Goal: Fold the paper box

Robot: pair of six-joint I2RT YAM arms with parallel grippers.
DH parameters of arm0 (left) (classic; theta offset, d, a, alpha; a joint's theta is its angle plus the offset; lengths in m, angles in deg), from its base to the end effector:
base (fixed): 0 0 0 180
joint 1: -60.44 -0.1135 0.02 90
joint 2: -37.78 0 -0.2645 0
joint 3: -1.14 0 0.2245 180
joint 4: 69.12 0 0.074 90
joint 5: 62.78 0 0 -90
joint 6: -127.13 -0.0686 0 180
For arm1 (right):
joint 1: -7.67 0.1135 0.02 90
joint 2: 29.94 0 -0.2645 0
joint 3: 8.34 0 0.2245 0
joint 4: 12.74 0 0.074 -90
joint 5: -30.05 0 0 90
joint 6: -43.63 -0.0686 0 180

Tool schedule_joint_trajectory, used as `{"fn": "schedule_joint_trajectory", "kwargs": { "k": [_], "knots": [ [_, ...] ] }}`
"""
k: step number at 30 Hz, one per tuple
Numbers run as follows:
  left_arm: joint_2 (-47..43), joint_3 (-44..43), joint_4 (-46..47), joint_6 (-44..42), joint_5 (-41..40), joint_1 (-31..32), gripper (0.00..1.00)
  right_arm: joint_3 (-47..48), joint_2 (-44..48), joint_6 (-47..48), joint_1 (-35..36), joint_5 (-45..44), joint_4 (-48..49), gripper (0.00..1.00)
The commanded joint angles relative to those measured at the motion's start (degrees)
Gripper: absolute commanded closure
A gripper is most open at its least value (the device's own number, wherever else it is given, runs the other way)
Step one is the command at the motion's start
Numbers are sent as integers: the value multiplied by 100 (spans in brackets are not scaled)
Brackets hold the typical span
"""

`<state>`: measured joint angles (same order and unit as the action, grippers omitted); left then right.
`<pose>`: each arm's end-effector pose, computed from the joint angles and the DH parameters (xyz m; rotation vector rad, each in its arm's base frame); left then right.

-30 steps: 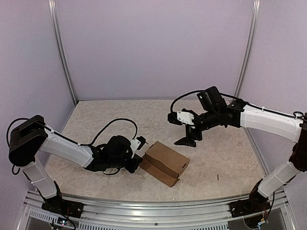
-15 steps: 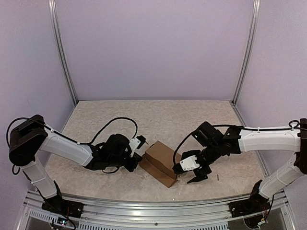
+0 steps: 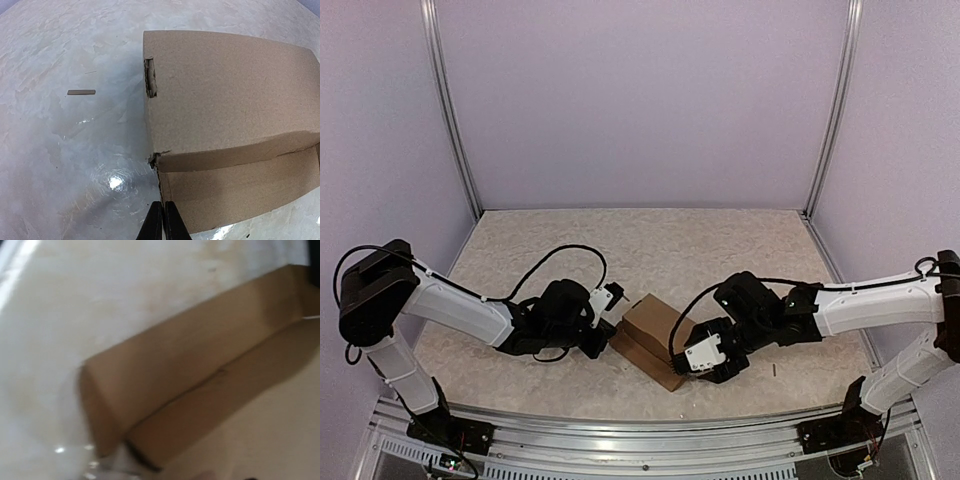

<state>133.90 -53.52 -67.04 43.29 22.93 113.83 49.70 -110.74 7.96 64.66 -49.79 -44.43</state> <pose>0.1988 -0.2590 0.1375 0.8835 2.1224 -0.4651 0.1353 0.2305 0.1726 -2.1173 1.3597 0.2423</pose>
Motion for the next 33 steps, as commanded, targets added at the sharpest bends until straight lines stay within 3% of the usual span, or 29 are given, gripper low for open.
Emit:
{"fn": "schedule_joint_trajectory", "kwargs": {
  "k": [1,13,19,24,33],
  "knots": [
    [9,-20,79,53,60,-30,95,-48,-69,-311,51,-237,508,32],
    [-99,73,52,26,25,-31,95,149,-222,175,67,-90,-217,27],
    [-139,78,40,112,55,-30,95,122,-436,-48,103,-140,78,26],
    [-102,24,-66,216,34,-28,95,86,-533,-275,199,-316,387,19],
    [-84,22,-106,240,-1,3,95,139,-715,-716,201,-647,707,36]
  ]
}}
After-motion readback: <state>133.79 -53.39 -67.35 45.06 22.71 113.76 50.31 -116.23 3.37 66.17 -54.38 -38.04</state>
